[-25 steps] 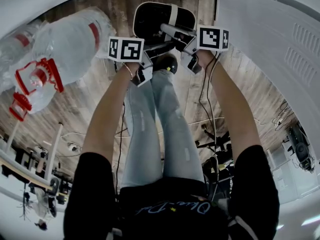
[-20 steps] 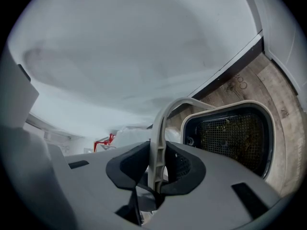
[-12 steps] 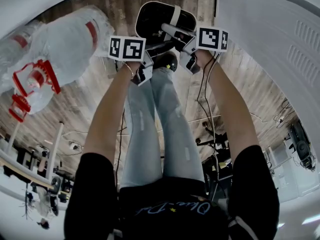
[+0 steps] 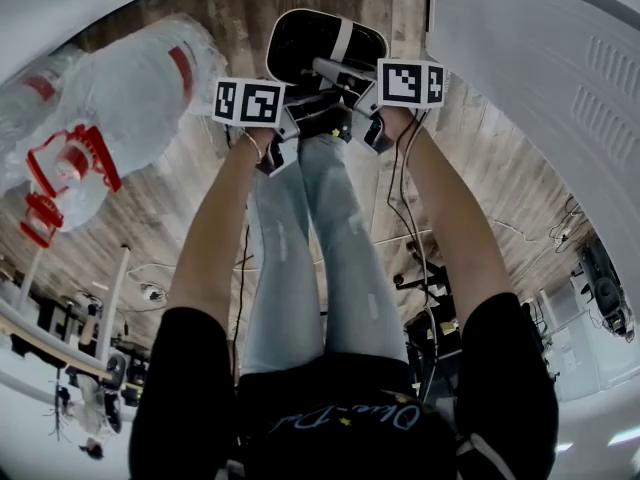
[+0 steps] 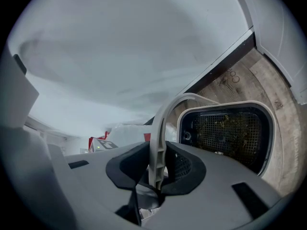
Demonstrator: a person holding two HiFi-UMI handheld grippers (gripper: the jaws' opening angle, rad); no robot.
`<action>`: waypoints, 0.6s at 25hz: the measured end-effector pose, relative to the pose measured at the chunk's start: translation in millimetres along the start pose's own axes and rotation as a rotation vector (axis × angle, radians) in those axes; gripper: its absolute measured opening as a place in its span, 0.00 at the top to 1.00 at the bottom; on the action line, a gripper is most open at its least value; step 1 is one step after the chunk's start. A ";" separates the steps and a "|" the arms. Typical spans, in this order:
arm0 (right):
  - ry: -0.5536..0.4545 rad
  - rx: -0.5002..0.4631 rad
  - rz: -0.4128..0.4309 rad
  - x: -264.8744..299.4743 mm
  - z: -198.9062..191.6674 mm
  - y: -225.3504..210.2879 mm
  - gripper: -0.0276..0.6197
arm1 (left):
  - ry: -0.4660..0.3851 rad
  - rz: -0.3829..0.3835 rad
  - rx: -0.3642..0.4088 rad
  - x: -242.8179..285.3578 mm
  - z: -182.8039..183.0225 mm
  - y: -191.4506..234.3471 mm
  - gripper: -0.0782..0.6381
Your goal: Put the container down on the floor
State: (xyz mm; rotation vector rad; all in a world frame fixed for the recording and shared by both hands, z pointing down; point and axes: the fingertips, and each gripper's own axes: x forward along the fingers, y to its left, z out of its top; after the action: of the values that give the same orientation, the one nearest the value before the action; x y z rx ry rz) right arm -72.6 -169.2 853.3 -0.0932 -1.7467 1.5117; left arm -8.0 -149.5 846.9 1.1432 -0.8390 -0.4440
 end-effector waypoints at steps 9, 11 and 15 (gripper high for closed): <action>-0.020 0.016 -0.024 5.5 -6.7 1.1 0.83 | 0.009 0.021 0.003 -6.8 -4.6 5.9 0.73; -0.026 0.010 -0.034 7.4 -7.3 2.6 0.82 | 0.004 0.034 0.015 -10.0 -4.3 6.9 0.73; -0.033 0.014 -0.045 10.3 -7.3 6.2 0.78 | -0.027 0.062 0.048 -21.2 0.2 9.9 0.73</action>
State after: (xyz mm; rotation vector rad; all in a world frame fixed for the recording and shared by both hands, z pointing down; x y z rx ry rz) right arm -77.8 -156.1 853.0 -0.0220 -1.7523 1.5005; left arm -22.4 -131.2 848.6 1.1543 -0.9103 -0.3901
